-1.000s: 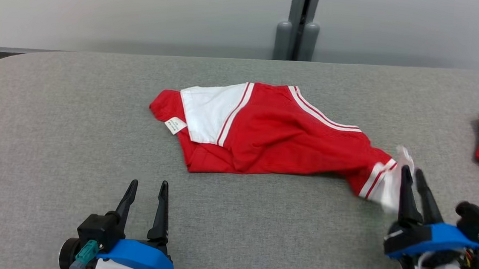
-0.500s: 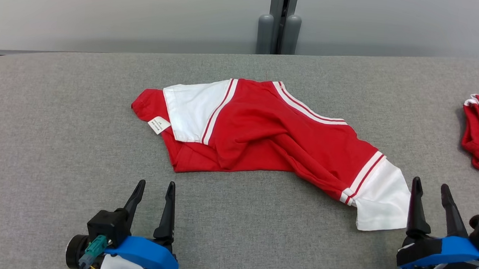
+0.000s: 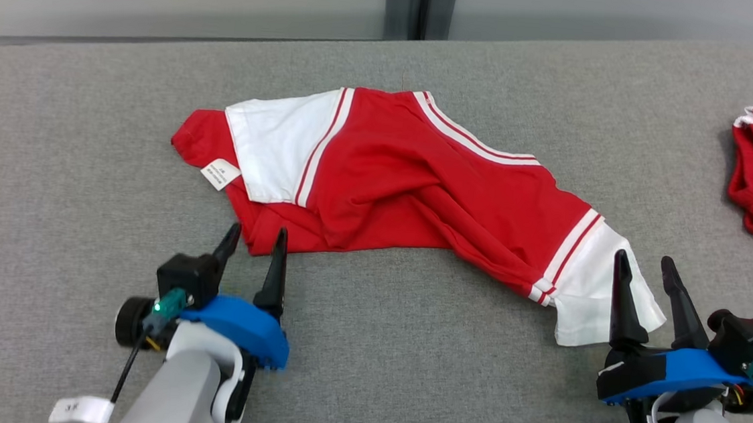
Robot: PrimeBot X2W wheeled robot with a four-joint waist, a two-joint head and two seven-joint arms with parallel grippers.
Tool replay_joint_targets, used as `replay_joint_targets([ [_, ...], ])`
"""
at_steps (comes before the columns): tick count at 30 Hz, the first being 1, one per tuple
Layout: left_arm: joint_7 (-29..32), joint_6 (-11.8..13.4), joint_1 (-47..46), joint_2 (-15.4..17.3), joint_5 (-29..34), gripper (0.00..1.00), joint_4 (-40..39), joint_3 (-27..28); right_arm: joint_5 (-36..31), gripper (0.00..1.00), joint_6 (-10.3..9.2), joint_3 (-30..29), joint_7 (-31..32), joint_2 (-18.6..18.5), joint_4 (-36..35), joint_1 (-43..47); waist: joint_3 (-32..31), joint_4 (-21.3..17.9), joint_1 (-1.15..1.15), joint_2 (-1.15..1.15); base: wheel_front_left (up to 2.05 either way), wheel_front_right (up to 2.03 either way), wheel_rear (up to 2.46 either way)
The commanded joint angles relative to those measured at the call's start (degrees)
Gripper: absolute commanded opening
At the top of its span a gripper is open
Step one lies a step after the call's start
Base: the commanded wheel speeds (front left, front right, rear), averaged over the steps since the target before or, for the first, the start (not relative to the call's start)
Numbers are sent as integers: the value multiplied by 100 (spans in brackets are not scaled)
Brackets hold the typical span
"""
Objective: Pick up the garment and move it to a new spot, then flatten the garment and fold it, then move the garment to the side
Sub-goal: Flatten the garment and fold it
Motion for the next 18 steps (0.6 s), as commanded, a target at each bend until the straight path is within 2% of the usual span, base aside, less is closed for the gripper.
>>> replay_joint_targets([
  [1, -27, -40, -220, 2, 16, 100, 113, 37, 43, 100, 1, 31, -20, -9, -11, -117, 64, -23, 0, 0, 0, 0, 0],
  [12, -20, -192, -810, 2, -36, 100, 1100, -161, -14, 100, 1, 132, -20, -9, 37, -213, 257, -149, 0, 0, 0, 0, 0],
  [14, -20, -227, -840, -3, -29, 15, 1086, -221, -26, 100, 1, 123, -20, -9, 52, -218, 255, -135, 0, 0, 0, 0, 0],
  [15, -20, -246, -818, 0, -58, 0, 1081, -255, -28, 100, 1, 117, -20, -9, 62, -219, 245, -121, 0, 0, 0, 0, 0],
  [18, -21, -285, -758, 1, -60, 0, 797, -301, -31, 100, 1, 101, -20, -9, 85, -189, 183, -48, 0, 0, 0, 0, 0],
])
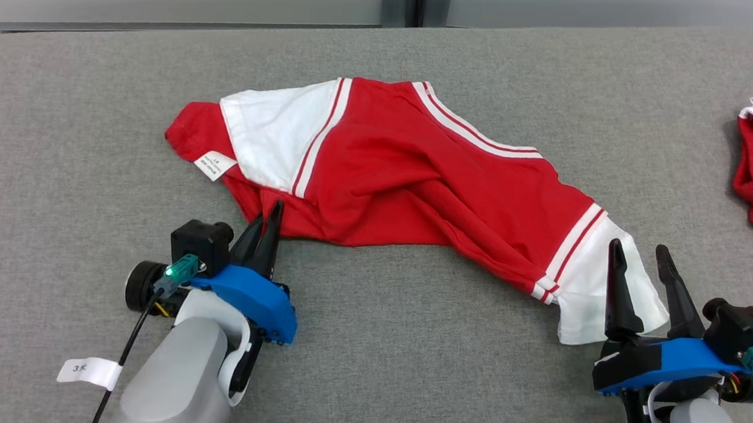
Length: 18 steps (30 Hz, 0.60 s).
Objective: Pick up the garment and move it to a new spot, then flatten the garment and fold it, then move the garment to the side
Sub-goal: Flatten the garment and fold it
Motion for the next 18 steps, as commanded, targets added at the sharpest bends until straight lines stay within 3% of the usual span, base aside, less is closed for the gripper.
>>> replay_joint_targets([
  [1, -16, -35, 34, 0, 33, 0, -92, 5, -13, 100, 1, -13, -20, -7, 10, 18, -18, 29, 0, 0, 0, 0, 0],
  [10, -16, -92, 782, 9, 406, 0, -1703, 254, 64, 100, 0, -74, -19, -8, 186, 274, -523, 523, 0, 0, 0, 0, 0],
  [18, -16, -87, 1635, 102, 299, 0, -1882, 357, 82, 100, 0, -25, -19, -9, 279, 389, -766, 684, 0, 0, 0, 0, 0],
])
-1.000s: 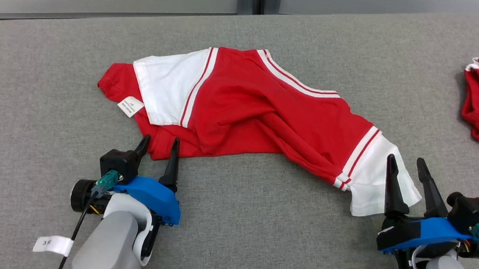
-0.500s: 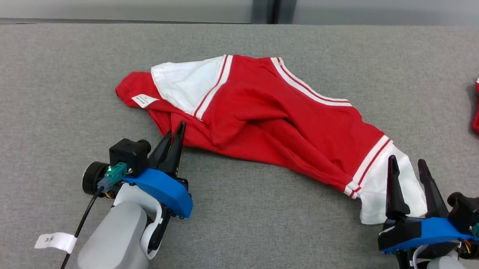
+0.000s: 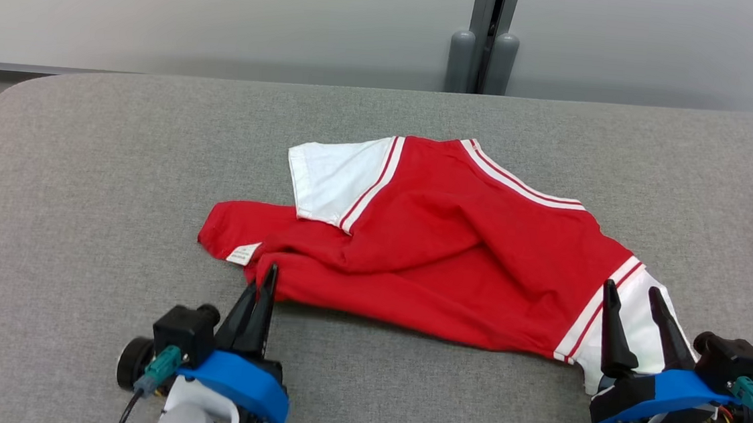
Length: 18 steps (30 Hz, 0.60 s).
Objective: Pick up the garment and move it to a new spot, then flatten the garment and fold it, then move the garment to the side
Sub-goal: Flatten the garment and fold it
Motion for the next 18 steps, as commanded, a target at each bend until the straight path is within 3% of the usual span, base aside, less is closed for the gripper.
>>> replay_joint_targets([
  [1, -16, -12, 89, 41, -25, 0, 39, -6, 24, 100, 1, 0, -19, -11, 7, 58, -3, 5, 0, 0, 0, 0, 0],
  [5, -17, -12, 346, 38, -130, 0, 514, 48, -19, 100, 0, -14, -20, -10, 68, 89, 7, 19, 0, 0, 0, 0, 0],
  [6, -17, 22, 376, 35, -150, 12, 686, 89, -29, 100, 1, -9, -20, -10, 85, 94, 15, 17, 0, 0, 0, 0, 0],
  [7, -17, 57, 398, 27, -151, 34, 868, 108, -33, 100, 1, -10, -20, -11, 93, 94, 24, 14, 0, 0, 0, 0, 0],
  [9, -17, 174, 351, 21, -155, 100, 1142, 180, -31, 100, 0, -14, -19, -10, 106, 78, 46, 6, 0, 0, 0, 0, 0],
  [15, -17, 534, 138, 2, 17, 100, 1098, 477, -35, 100, 0, -25, -20, -10, 113, 70, 57, -26, 0, 0, 0, 0, 0],
  [18, -17, 504, 2, -3, 131, 100, 966, 509, -31, 100, 0, -18, -19, -10, 114, 61, 69, -41, 0, 0, 0, 0, 0],
])
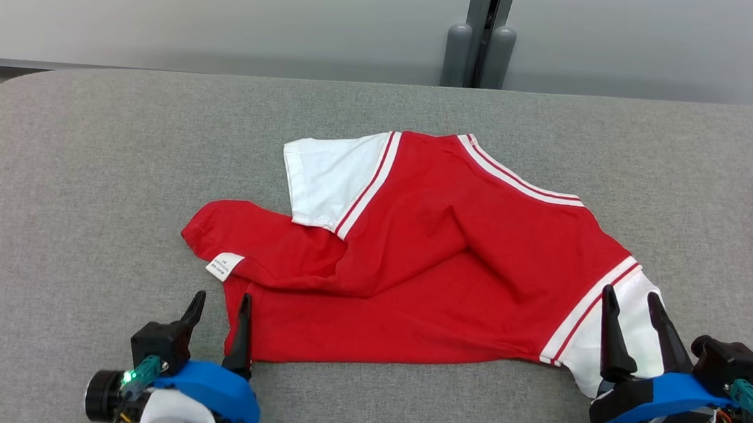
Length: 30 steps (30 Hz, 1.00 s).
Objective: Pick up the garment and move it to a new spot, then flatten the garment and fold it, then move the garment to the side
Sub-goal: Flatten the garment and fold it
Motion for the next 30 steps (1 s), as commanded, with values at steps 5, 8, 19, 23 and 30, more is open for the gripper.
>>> replay_joint_targets([
  [5, -16, -190, -440, 10, 361, 100, 115, -314, 45, 100, 0, 42, -19, -9, 9, -6, 46, -50, 0, 0, 0, 0, 0],
  [8, -17, -240, -703, 19, 487, 100, 373, -495, 63, 100, 1, 72, -20, -9, 12, -40, 72, -102, 0, 0, 0, 0, 0],
  [19, -17, -542, -709, -18, 100, 100, 24, -1334, 113, 100, 0, 54, -20, -9, 10, -4, 103, -152, 0, 0, 0, 0, 0],
  [23, -16, -533, -787, 240, -136, 100, 6, -1785, 134, 100, 1, 82, -20, -9, 29, -33, 97, -132, 0, 0, 0, 0, 0],
  [30, -16, -519, -1162, 322, -85, 100, 455, -1823, 137, 100, 0, 172, -19, -9, 7, -103, 154, -169, 0, 0, 0, 0, 0],
])
